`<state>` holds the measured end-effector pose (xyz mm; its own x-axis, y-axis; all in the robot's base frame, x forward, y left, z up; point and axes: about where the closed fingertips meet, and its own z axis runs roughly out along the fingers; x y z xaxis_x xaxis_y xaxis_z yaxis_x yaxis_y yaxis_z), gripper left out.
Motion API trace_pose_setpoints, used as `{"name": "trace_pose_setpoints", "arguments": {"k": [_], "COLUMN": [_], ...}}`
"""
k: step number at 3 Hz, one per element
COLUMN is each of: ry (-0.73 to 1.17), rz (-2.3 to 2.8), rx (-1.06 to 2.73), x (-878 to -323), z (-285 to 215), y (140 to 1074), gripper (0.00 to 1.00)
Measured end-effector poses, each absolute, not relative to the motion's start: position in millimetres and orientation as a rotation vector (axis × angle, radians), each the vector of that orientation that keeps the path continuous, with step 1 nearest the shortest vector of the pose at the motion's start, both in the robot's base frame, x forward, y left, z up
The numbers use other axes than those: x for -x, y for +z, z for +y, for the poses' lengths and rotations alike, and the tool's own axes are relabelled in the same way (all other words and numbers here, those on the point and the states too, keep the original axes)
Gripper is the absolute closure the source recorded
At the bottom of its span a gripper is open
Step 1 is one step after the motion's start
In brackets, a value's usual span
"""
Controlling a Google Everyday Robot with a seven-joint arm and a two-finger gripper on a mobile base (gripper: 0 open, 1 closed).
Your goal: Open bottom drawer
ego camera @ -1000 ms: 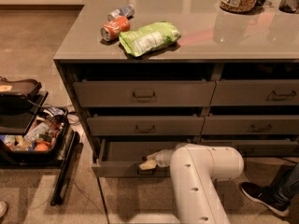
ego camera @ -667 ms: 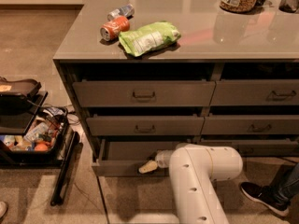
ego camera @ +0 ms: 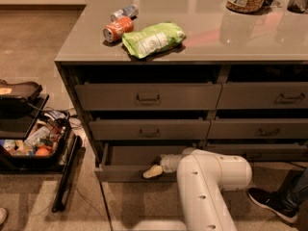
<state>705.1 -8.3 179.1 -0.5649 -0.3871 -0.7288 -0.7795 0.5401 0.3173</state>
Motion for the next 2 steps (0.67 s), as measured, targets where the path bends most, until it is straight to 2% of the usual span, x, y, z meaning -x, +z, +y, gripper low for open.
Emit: {"name": "trace_pose_setpoints", "arguments": {"k": [2], "ry": [0.820], "rz": [2.168], "rx": [0.949], "x": [-712.8], "z": [-0.8], "y": [202.8], "gripper": [0.00]}}
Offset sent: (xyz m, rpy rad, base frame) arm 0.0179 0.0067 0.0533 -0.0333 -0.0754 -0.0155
